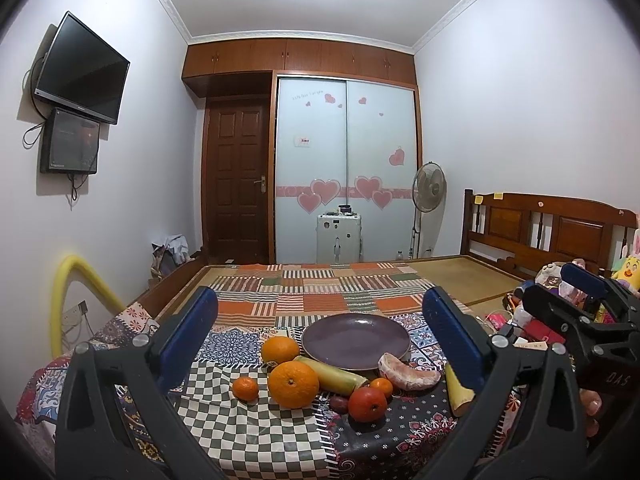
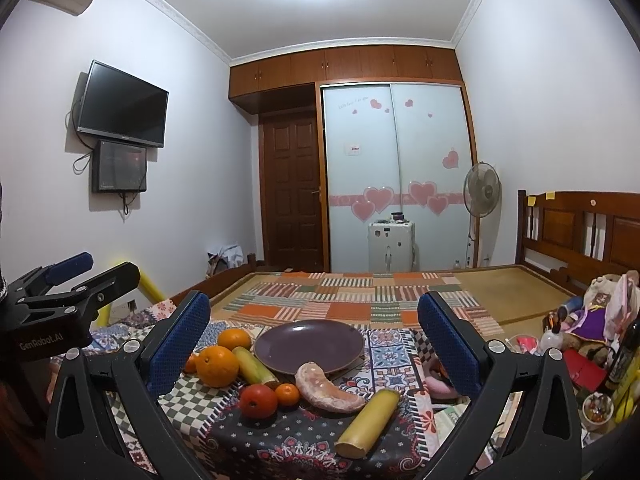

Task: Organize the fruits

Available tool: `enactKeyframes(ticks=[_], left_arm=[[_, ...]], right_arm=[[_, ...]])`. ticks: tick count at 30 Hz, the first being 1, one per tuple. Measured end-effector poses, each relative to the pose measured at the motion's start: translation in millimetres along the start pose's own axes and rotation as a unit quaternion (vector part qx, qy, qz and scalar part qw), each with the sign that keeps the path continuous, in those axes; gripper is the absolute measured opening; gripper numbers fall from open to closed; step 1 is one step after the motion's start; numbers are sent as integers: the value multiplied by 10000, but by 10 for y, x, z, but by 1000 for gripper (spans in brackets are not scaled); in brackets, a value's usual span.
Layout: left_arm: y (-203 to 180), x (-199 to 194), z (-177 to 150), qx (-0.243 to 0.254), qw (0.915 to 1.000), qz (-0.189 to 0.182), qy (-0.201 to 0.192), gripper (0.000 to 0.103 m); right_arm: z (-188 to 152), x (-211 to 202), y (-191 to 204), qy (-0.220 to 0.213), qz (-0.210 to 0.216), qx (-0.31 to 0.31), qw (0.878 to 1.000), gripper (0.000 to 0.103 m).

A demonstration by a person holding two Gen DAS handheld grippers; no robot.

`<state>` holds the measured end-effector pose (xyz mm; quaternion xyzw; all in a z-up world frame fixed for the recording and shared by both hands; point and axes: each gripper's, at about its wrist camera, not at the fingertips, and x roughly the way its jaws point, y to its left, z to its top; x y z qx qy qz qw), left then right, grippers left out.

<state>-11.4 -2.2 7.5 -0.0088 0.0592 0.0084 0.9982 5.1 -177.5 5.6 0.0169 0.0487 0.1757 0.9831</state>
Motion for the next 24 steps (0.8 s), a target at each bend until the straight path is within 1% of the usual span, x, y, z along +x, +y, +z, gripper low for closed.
enactKeyframes(ticks=[24], left_arm=[[-35,25,-35,59,10000,35,-45,103]], right_arm=[[8,-11,2,-38,28,57,10000,103]])
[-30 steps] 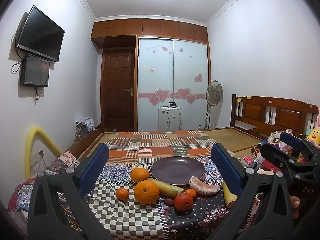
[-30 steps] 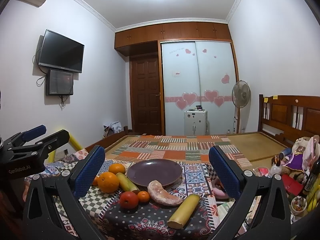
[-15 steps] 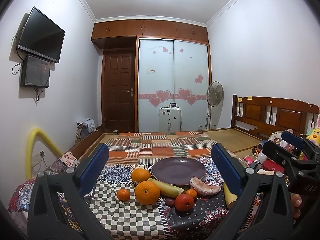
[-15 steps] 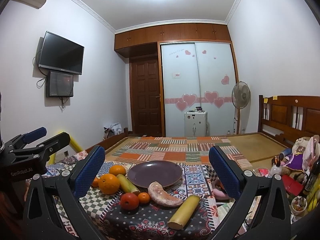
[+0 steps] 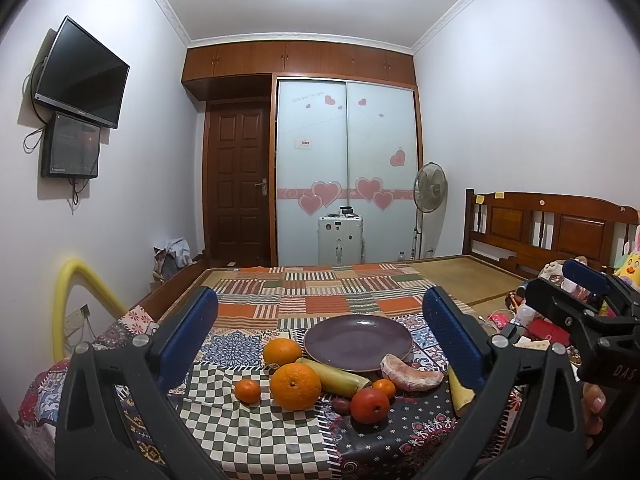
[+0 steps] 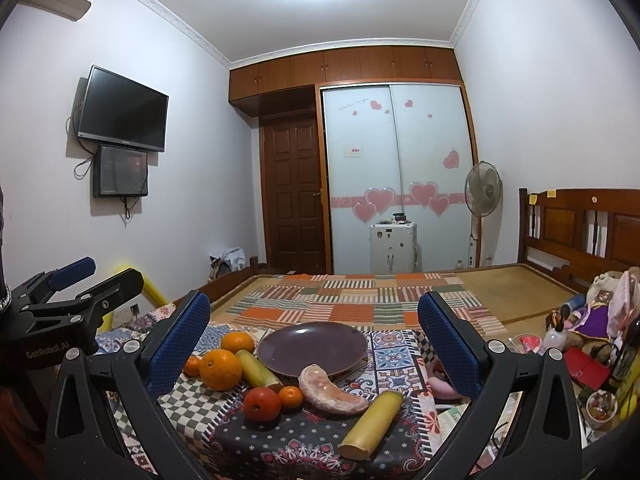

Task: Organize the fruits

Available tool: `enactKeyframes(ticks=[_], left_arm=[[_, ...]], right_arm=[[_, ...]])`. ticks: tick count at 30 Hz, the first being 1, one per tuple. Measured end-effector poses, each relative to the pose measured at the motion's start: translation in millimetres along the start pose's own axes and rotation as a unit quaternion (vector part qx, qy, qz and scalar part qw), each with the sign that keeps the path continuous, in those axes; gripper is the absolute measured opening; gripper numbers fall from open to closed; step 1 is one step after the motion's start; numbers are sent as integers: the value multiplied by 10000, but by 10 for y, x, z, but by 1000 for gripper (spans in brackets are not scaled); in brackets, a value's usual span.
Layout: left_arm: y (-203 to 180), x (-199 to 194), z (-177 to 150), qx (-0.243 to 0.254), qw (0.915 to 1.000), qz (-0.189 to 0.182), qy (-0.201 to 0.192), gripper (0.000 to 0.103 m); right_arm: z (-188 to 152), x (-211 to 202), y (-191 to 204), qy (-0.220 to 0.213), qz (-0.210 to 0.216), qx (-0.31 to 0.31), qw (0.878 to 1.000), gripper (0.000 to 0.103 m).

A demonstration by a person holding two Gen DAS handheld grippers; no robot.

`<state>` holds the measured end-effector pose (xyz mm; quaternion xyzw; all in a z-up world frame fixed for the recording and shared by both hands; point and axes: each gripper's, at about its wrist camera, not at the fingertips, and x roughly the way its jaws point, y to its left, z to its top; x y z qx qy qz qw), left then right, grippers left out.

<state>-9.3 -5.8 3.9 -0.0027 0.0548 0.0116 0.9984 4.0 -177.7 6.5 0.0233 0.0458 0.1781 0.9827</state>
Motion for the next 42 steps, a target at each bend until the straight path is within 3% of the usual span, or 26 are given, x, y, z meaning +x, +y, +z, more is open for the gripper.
enactKeyframes(ticks=[31,34,39,42], left_arm=[[14,6,-41,38,10000,32,3,103],[2,71,-87,64,9999,15,110,103],[51,283,-249,84,9987,-15,511,103],[69,432,-377,155,9968,17,785,96]], right_arm=[[-33,29,15,-10,-44,-82,10000,103],[-103,100,0,141,-176,-191,9996,103],[-346,339,-124,769,-301,-263,9962,103],[-532,487,-190,1175,-466,-408,9911,92]])
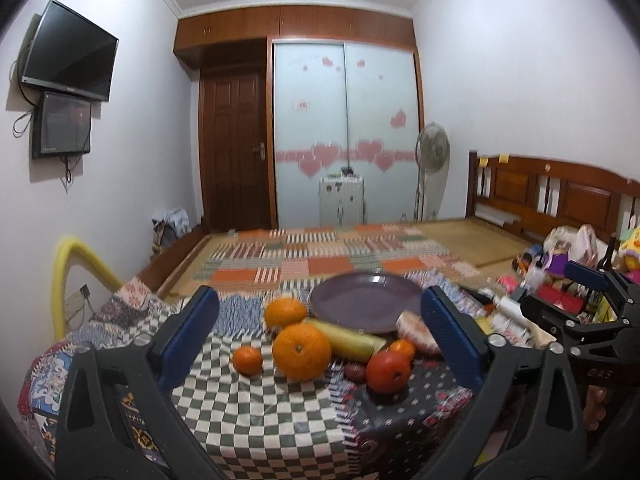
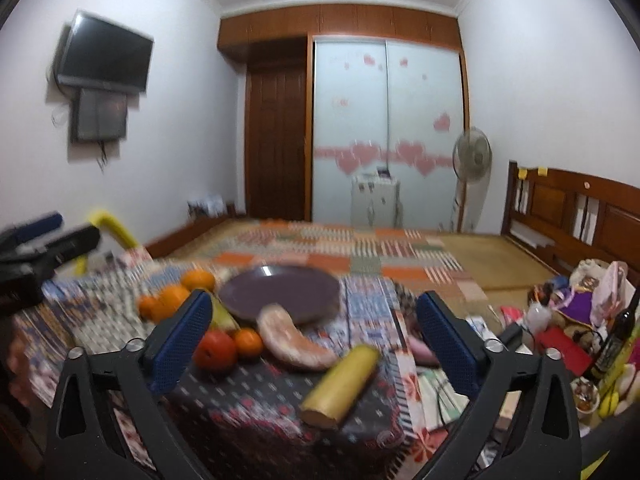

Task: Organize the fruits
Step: 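Grasp the yellow cylinder with the right tool while the left tool grasps the large orange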

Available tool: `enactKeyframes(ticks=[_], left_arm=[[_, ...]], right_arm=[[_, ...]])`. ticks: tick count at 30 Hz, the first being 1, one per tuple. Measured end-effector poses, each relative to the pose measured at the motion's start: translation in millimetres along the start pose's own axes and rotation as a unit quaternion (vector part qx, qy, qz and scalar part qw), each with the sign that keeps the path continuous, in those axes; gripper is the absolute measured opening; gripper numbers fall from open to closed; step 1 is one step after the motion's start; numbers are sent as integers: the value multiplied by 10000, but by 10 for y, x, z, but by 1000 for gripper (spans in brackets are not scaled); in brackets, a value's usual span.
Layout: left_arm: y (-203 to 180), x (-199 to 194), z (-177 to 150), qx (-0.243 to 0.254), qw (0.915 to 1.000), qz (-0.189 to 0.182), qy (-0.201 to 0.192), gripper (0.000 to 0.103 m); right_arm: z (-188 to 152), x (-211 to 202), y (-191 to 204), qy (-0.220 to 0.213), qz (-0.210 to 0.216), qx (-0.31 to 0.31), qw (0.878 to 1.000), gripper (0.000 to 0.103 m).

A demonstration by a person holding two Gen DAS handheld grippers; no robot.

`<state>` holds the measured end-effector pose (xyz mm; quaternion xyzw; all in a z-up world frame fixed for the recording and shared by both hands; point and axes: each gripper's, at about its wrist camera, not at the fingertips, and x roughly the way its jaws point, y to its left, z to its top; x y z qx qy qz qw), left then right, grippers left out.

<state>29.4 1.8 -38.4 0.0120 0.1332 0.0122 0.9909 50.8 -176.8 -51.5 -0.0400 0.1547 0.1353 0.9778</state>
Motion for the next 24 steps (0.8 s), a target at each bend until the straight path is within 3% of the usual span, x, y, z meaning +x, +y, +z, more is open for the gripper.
enactKeyframes(ticks=[2,7,11,18,24], left_arm=[[2,114,-67,64,9997,-14,224,88],[59,392,-236,-30,9973,-152,713,79],[150,626,-364,-204,9936,-172,1100,67],[274,897,-529,-345,9892,-131,1420,67],[326,1113,-574,-372,9859,-144,1625,67]], right_arm=[[-79,103,-38,261,-23,-21,9997,86],[-246,307,-176,786,-87,71,9968,68],[-327,484,-298,1174,43,392,9923,64],[-414,769,-321,1621,185,618,9847,55],[-404,764,-243,1625,374,422,9851,52]])
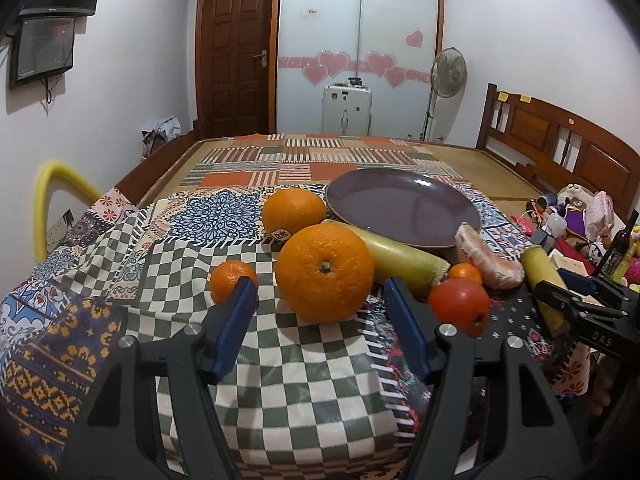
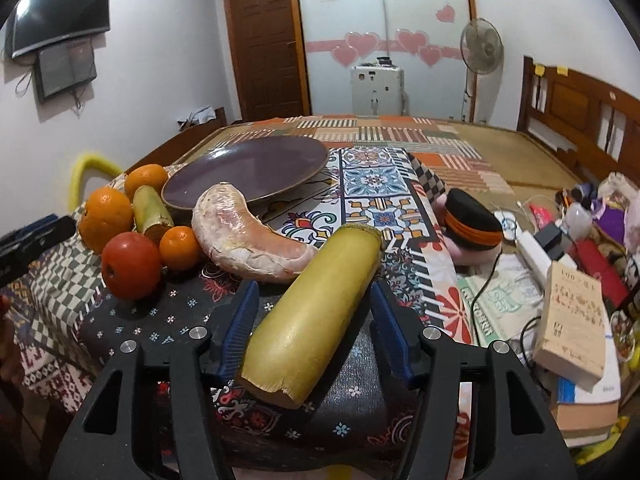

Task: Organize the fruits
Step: 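Grasp the yellow cylinder with the right tool while the left tool grasps the large orange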

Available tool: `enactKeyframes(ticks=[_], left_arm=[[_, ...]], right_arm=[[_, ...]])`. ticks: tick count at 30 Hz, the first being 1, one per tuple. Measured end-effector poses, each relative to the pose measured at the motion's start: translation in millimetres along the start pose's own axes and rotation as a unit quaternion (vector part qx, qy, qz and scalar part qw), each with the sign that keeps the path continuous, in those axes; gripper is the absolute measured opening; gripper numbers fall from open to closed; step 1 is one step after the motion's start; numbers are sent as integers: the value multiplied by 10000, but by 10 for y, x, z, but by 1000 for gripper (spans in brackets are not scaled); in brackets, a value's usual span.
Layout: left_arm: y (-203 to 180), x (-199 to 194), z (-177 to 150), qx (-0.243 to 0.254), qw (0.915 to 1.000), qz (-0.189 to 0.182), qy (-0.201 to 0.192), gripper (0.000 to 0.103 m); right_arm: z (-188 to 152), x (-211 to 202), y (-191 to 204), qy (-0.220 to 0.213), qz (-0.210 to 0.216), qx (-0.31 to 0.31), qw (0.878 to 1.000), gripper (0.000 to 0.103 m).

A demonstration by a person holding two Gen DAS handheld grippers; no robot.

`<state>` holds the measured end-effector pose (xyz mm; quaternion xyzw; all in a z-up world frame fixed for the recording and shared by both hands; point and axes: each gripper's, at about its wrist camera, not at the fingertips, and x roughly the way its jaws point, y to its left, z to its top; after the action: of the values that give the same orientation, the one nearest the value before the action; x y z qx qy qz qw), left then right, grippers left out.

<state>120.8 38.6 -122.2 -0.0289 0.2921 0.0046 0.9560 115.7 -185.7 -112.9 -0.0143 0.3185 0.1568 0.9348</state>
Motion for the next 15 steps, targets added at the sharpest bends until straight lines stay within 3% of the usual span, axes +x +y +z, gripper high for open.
enactKeyframes(ticks=[9,15], left_arm=[[19,314,115,-106,9993,-146,335,67],[3,482,147,-161,9986,-137,481,70]], right_arm=[[43,-73,-145,2,-119,-97,9999,46],[78,123,-235,233,66,80,9997,42]])
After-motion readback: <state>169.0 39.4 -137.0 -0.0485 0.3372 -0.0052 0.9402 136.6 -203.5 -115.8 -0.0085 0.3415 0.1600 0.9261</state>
